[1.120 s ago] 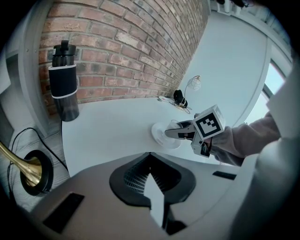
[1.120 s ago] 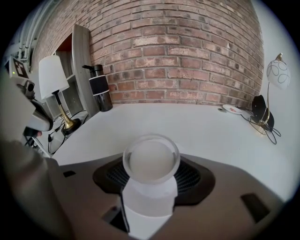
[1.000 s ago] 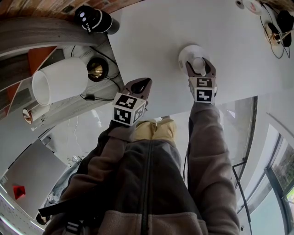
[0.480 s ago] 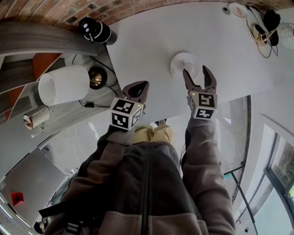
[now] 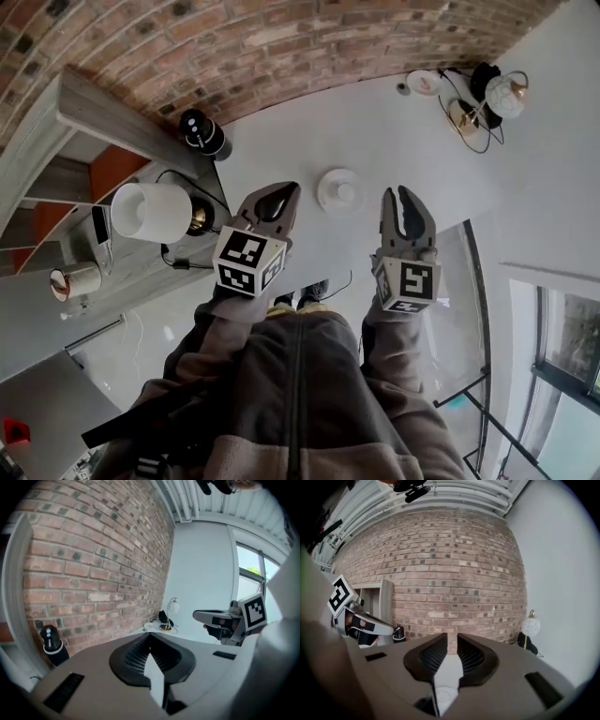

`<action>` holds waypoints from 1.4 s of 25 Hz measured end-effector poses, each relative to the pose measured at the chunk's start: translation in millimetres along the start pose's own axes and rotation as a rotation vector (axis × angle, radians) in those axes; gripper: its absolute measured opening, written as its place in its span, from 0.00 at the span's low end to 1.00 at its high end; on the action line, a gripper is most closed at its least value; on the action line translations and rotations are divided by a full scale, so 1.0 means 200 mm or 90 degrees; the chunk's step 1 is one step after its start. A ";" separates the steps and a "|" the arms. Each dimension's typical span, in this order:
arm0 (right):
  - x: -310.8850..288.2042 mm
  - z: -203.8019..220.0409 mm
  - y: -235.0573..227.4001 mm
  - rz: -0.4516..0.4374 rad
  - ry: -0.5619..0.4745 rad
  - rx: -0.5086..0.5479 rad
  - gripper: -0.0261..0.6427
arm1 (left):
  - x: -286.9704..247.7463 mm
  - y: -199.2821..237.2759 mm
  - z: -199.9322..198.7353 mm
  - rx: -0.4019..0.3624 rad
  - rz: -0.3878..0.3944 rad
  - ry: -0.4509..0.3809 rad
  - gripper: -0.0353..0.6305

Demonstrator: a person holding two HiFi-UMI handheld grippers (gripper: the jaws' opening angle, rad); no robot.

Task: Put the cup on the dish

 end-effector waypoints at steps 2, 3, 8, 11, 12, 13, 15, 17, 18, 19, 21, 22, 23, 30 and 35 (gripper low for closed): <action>0.07 -0.14 -0.01 0.027 -0.027 -0.006 0.07 | 0.04 -0.04 -0.17 -0.011 0.000 -0.041 0.06; 0.09 -0.22 -0.02 0.036 -0.040 -0.007 0.04 | 0.06 -0.06 -0.26 -0.020 0.003 -0.065 0.06; 0.15 -0.50 -0.02 0.052 -0.070 0.009 0.04 | 0.14 -0.15 -0.61 -0.070 0.026 -0.161 0.06; 0.20 -0.59 -0.03 0.056 -0.079 0.011 0.04 | 0.17 -0.22 -0.72 -0.123 0.035 -0.181 0.06; 0.21 -0.62 -0.03 0.057 -0.084 0.012 0.04 | 0.17 -0.24 -0.76 -0.130 0.034 -0.189 0.06; 0.22 -0.65 -0.03 0.058 -0.089 0.012 0.04 | 0.18 -0.24 -0.79 -0.129 0.034 -0.198 0.06; 0.23 -0.70 -0.04 0.058 -0.099 0.014 0.04 | 0.20 -0.24 -0.85 -0.121 0.038 -0.215 0.06; 0.24 -0.76 -0.04 0.058 -0.109 0.020 0.04 | 0.20 -0.24 -0.89 -0.118 0.044 -0.223 0.06; 0.25 -0.78 -0.04 0.060 -0.114 0.023 0.04 | 0.21 -0.25 -0.91 -0.117 0.047 -0.228 0.06; 0.25 -0.81 -0.04 0.062 -0.119 0.025 0.04 | 0.22 -0.25 -0.93 -0.117 0.049 -0.233 0.06; 0.26 -0.86 -0.04 0.064 -0.128 0.027 0.04 | 0.23 -0.24 -0.97 -0.119 0.051 -0.243 0.06; 0.26 -0.88 -0.04 0.063 -0.133 0.027 0.04 | 0.24 -0.24 -0.99 -0.120 0.051 -0.247 0.06; 0.26 -0.90 -0.04 0.061 -0.138 0.027 0.04 | 0.25 -0.24 -1.02 -0.122 0.051 -0.252 0.06; 0.26 -1.00 -0.01 0.046 -0.171 0.034 0.04 | 0.29 -0.24 -1.11 -0.136 0.051 -0.284 0.06; 0.26 -1.01 0.01 0.040 -0.176 0.034 0.04 | 0.29 -0.24 -1.12 -0.132 0.053 -0.292 0.06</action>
Point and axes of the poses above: the fingertips, and each gripper's own axes: x backward along the fingers, y to its left, z out of its underside, the point moved 4 cm from there along x, backward along the fingers, and after that the axes turned 3 degrees about -x, right-handed, at the moved point
